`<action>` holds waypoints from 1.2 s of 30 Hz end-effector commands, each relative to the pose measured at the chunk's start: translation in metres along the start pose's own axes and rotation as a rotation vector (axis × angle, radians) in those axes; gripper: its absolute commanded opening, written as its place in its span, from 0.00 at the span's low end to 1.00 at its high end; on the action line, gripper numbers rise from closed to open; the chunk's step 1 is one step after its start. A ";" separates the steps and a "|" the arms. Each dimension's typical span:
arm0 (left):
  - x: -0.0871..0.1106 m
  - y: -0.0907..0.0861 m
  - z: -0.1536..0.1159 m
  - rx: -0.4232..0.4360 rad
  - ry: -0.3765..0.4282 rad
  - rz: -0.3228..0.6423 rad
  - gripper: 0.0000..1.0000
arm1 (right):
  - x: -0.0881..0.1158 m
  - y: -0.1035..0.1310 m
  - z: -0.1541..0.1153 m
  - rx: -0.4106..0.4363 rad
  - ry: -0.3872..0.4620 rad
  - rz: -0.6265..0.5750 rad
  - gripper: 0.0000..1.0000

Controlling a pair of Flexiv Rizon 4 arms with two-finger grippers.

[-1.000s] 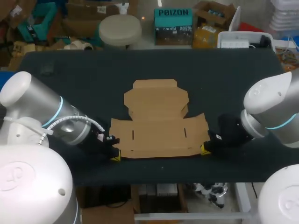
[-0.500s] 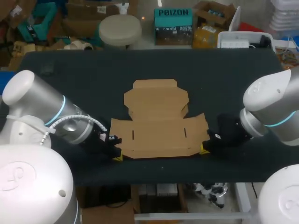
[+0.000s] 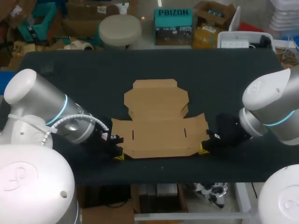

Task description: Assemble the packaging by folding the flat box into shape, placing the metal phone stand inside, and closing the box properly

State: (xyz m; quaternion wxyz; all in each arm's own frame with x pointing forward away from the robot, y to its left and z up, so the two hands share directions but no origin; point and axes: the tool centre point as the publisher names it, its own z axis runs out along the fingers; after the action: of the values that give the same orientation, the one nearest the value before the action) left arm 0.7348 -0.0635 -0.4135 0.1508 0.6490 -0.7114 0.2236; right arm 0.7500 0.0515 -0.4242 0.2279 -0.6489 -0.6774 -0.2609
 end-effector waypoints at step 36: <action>0.018 -0.007 -0.004 -0.012 -0.073 0.046 0.00 | 0.019 0.000 0.000 -0.001 -0.038 -0.020 0.00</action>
State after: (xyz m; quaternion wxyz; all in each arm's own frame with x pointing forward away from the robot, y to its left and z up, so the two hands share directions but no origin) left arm 0.7378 -0.0723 -0.4036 0.1318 0.6367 -0.7298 0.2114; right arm 0.7490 0.0619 -0.4140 0.2163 -0.6452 -0.6867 -0.2556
